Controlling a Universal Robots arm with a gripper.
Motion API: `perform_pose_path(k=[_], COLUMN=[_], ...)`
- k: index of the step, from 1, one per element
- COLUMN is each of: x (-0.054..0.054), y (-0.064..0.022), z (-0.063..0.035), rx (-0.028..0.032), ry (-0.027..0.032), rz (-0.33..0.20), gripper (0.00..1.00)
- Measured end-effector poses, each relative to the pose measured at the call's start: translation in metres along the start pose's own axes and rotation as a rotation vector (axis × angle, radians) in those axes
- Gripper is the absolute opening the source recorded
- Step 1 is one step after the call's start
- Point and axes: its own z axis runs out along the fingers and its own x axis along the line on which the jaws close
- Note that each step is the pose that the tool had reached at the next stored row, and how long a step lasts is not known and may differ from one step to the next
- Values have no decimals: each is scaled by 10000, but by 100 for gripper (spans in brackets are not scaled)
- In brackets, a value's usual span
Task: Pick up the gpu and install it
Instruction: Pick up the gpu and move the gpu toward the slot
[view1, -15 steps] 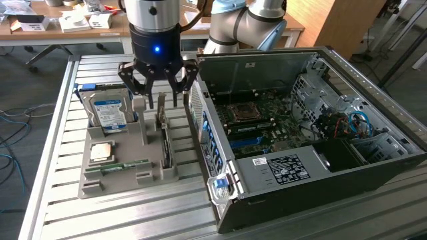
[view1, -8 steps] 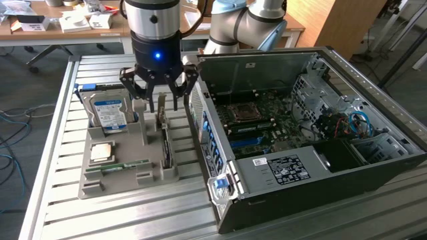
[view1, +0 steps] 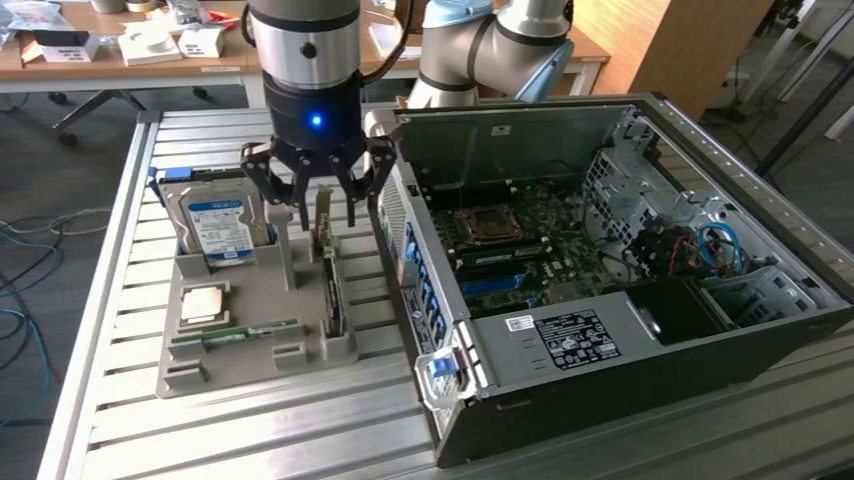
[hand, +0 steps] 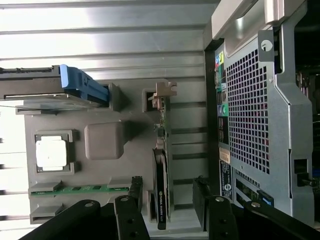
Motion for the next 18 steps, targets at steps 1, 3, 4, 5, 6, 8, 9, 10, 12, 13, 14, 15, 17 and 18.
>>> perform_pose_path(k=[1,3,4,5,6,8,9,10,12,13,14,15,17,18], x=[0,1,0,1,1,0,-1,-2,-3,-4,-4,-5,-5,-6], y=[-1,-1,-1,-1,-2,-12,-21,-31,-51,-58,-64,-70,-80,-80], z=[7,10,10,10,11,11,10,10,9,8,9,8,8,8], rx=[0,2,2,1,0,0,0,-1,0,0,0,0,0,0], ry=[0,2,2,1,0,0,0,0,0,1,0,0,0,-1], rz=[0,0,0,0,2,0,0,0,1,0,1,0,1,1], gripper=[53,53,53,53,53,53,53,53,53,53,53,53,53,53])
